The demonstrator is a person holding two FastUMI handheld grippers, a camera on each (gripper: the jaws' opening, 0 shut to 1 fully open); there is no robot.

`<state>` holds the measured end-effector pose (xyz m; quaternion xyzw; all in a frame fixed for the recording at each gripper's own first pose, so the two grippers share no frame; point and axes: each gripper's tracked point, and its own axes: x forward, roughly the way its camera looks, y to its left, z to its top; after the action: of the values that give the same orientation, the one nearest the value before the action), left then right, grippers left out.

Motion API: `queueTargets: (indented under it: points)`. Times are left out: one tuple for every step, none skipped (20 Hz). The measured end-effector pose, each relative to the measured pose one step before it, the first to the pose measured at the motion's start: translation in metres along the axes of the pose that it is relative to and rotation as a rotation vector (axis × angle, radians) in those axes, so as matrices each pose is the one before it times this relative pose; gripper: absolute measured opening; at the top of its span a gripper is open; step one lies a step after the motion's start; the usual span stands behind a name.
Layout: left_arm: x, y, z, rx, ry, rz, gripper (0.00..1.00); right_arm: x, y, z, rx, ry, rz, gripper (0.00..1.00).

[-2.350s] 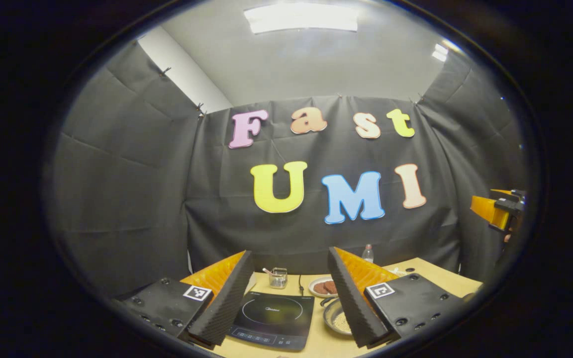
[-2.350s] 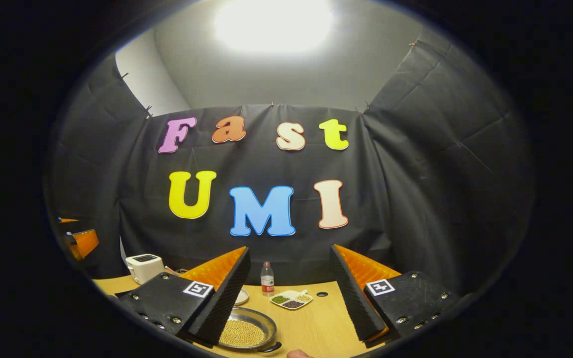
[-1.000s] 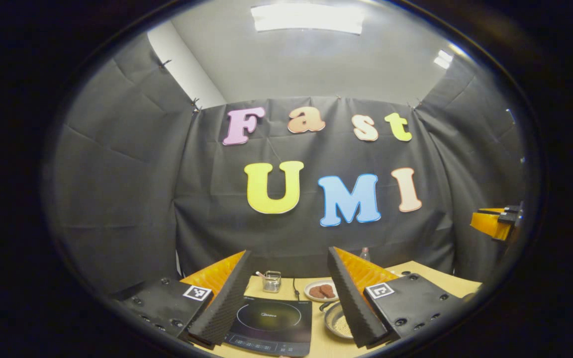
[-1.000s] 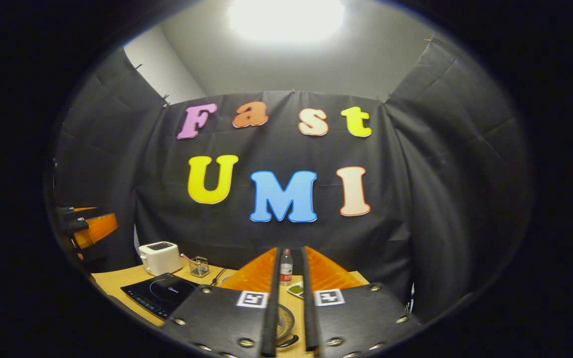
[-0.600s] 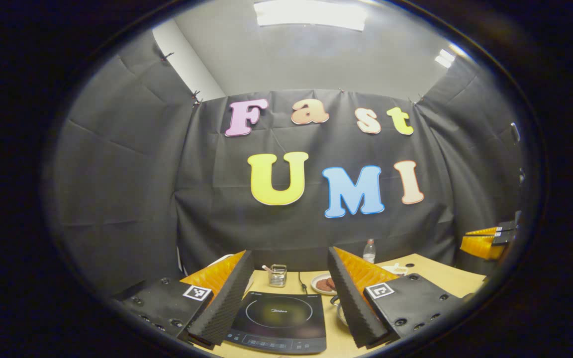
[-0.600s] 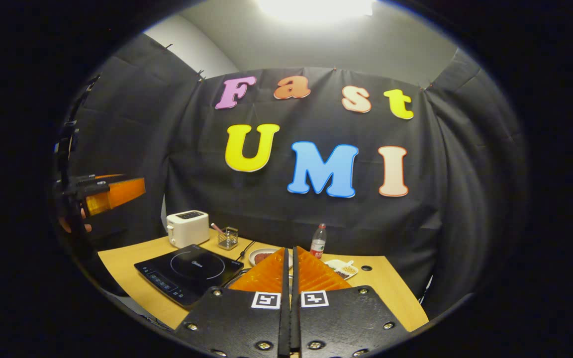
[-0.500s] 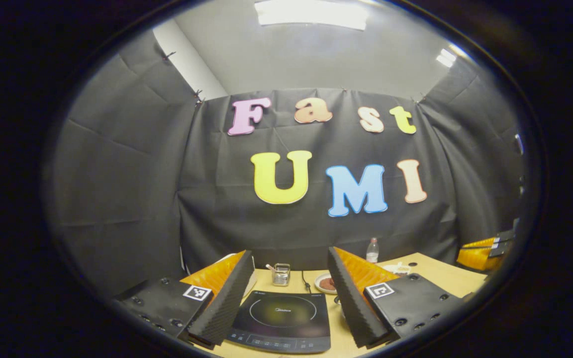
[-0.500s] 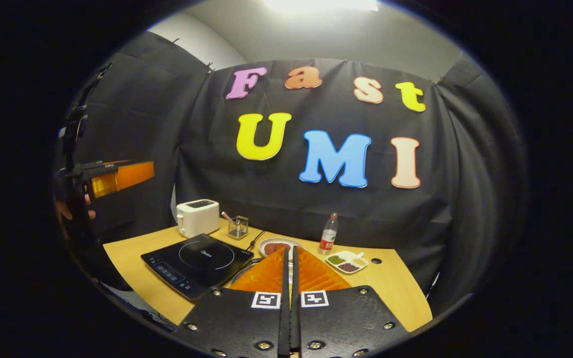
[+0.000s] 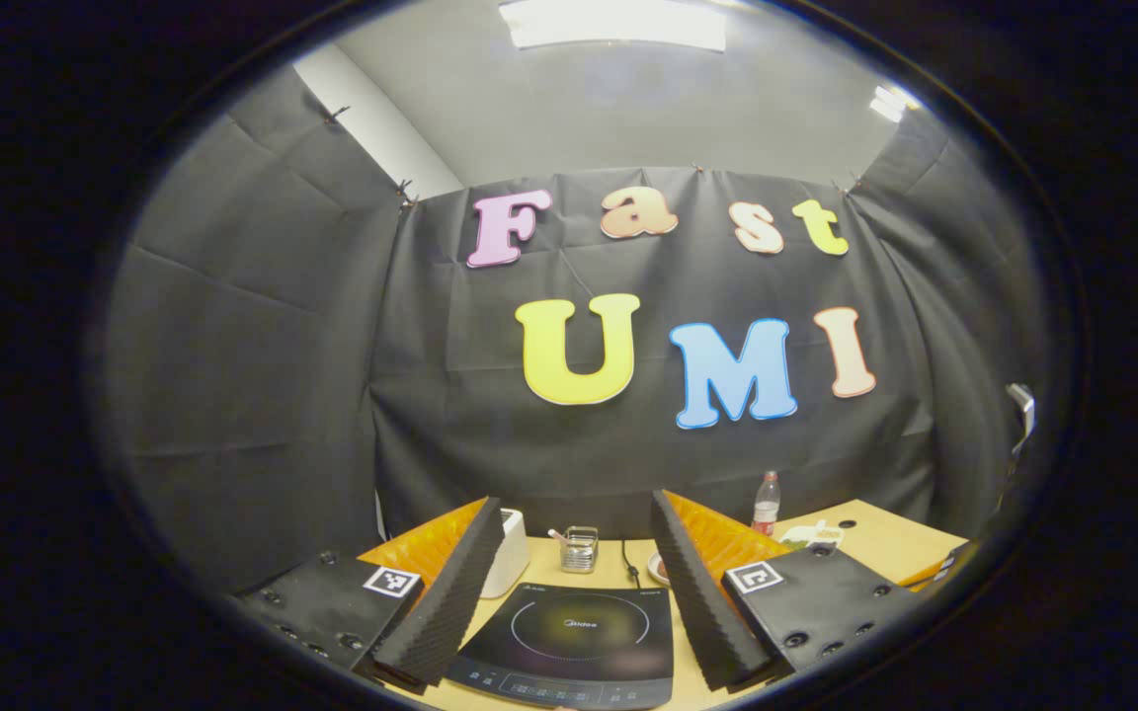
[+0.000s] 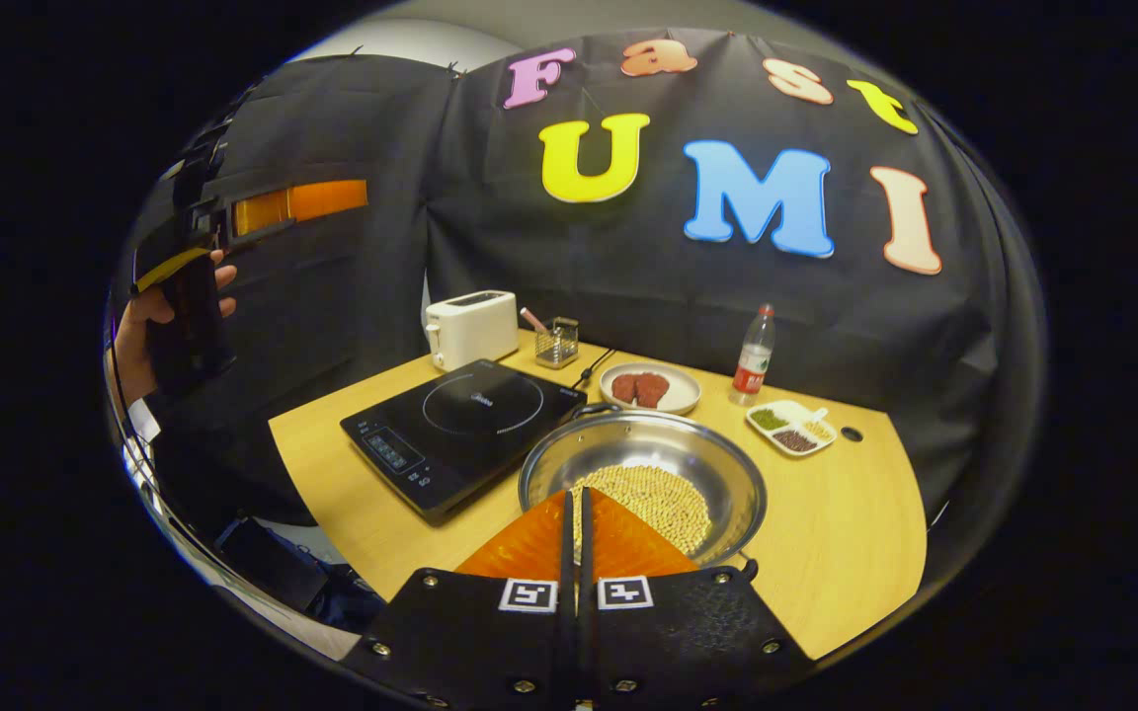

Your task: First push the handle of the pot to place it horizontally, then grasp the pot with both hands and set it on the induction cooktop.

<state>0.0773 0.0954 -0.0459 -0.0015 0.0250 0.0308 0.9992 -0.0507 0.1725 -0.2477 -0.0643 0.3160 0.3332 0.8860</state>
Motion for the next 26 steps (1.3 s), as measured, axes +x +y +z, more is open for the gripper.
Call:
queueTargets:
  points:
    - [0.00433, -0.0023, -0.00071, 0.00194, 0.00864, 0.00851, 0.94, 0.00584, -0.00249, -0.01407, -0.00308, 0.04652, 0.02293, 0.01]
    - [0.00362, -0.00377, -0.00219, 0.00056, 0.00808, 0.00593, 0.97, 0.00453, -0.00264, -0.0144, -0.0078, 0.04777, 0.02282, 0.01]
    - [0.00255, -0.00289, -0.00117, 0.00027, 0.00543, 0.00524, 0.99, 0.00273, -0.00282, -0.01172, -0.01039, 0.04092, 0.01777, 0.01]
    - [0.00343, -0.0032, -0.00342, 0.00208, 0.00601, 0.00485, 0.97, 0.00313, -0.00212, -0.01117, -0.00489, 0.03636, 0.01617, 0.01]
    - [0.00204, -0.00321, -0.00283, 0.00294, 0.00772, 0.00591, 0.94, 0.00265, -0.00175, -0.00901, 0.00388, 0.03031, 0.01826, 0.01]
    - [0.0027, -0.00321, -0.00445, 0.00255, 0.00949, 0.00595, 0.94, 0.00619, -0.00376, -0.00803, 0.00856, 0.02357, 0.01712, 0.01]
    - [0.00323, -0.00294, -0.00312, 0.0018, 0.00987, 0.00562, 0.99, 0.00376, -0.00351, -0.00387, 0.00751, 0.0202, 0.01217, 0.01]
    - [0.00244, -0.00408, -0.00322, 0.00101, 0.00804, 0.00467, 0.97, 0.00441, -0.00329, -0.00402, 0.00234, 0.01964, 0.00594, 0.01]
    - [0.00251, -0.00393, -0.00174, 0.00028, 0.00676, 0.00278, 0.94, 0.00425, -0.00582, -0.00518, 0.0003, 0.01966, 0.00452, 0.01]
    - [0.00302, -0.00394, -0.00384, 0.00127, 0.00672, 0.00243, 0.97, 0.00368, -0.00615, -0.00321, -0.00121, 0.01718, -0.00048, 0.02]
    - [0.00296, -0.0033, -0.00103, 0.00254, 0.005, 0.00298, 0.94, 0.00408, -0.00684, -0.0045, -0.00021, 0.01793, -0.00373, 0.04]
    - [0.00297, -0.00385, -0.00165, 0.00197, 0.00447, -0.00076, 0.94, 0.00329, -0.00615, -0.00254, 0.00387, 0.01501, -0.00592, 0.04]
    - [0.00272, -0.00406, 0.00013, 0.0024, 0.00474, -0.00287, 0.99, 0.00242, -0.00722, -0.00373, 0.00243, 0.01492, -0.01416, 0.04]
    - [0.00291, -0.00378, -0.00178, 0.00224, 0.0017, -0.00163, 0.99, 0.00232, -0.0076, -0.00301, -0.00069, 0.01553, -0.01158, 0.04]
    - [0.0024, -0.00232, 0.00108, 0.0011, -0.00136, 0.00082, 0.99, 0.00136, -0.00579, -0.00352, 0.00026, 0.01178, -0.012, 0.04]
    - [0.00147, -0.00378, 0.00039, -0.00042, -0.00055, -0.00255, 0.97, 0.0016, -0.00178, -0.00185, 0.00604, 0.00796, 0.00539, 0.04]
    - [0.00195, -0.00486, 0.00059, 0.00122, -0.00071, -0.00463, 0.94, -0.00273, -0.0001, 0.00075, 0.00833, -0.00274, 0.00611, 0.01]
    - [0.00207, -0.00334, -0.00187, 0.00501, 0.00217, -0.00322, 0.97, 0.00163, 0.00025, -0.00022, 0.00282, -0.0024, -0.00185, 0.01]
    - [0.00163, -0.00298, -0.00103, 0.00708, 0.0026, -0.00267, 1.0, -0.00162, -0.00281, 0.0006, -0.00081, -0.001, -0.00866, 0.01]
    - [0.00224, -0.00269, -0.0018, 0.00619, 0.00291, -0.00072, 1.0, 0.0002, -0.00217, -0.0022, -0.00131, -0.00063, -0.01587, 0.01]
    - [0.0024, -0.00245, -0.00177, 0.00263, 0.00409, 0.00015, 0.97, -0.00107, -0.0041, -0.00111, -0.00032, 0.00352, -0.01814, 0.01]
    - [0.00237, -0.00319, -0.00208, -0.0028, 0.00508, -0.00036, 0.99, -0.0001, -0.00565, -0.00185, 0.00548, 0.00403, -0.01785, 0.01]
    - [0.00152, -0.00389, -0.0011, -0.00829, 0.00278, -0.00385, 1.0, 0.00201, -0.0086, 0.00035, 0.00921, 0.00247, -0.01358, 0.01]
    - [0.00091, -0.0043, -0.0012, -0.00843, 0.00152, -0.00502, 1.0, 0.00075, -0.00766, 0.00177, 0.01227, -0.00029, -0.01025, 0.01]
    - [0.00114, -0.00265, -0.00057, -0.0043, 0.0014, -0.00588, 0.98, 0.00109, -0.00599, 0.00038, 0.01258, -0.00154, -0.0125, 0.01]
    - [0.00191, -0.00293, -0.00293, 0.00082, 0.00239, -0.00427, 1.0, -0.00069, -0.00754, 0.0014, 0.01326, -0.00312, -0.01612, 0.01]
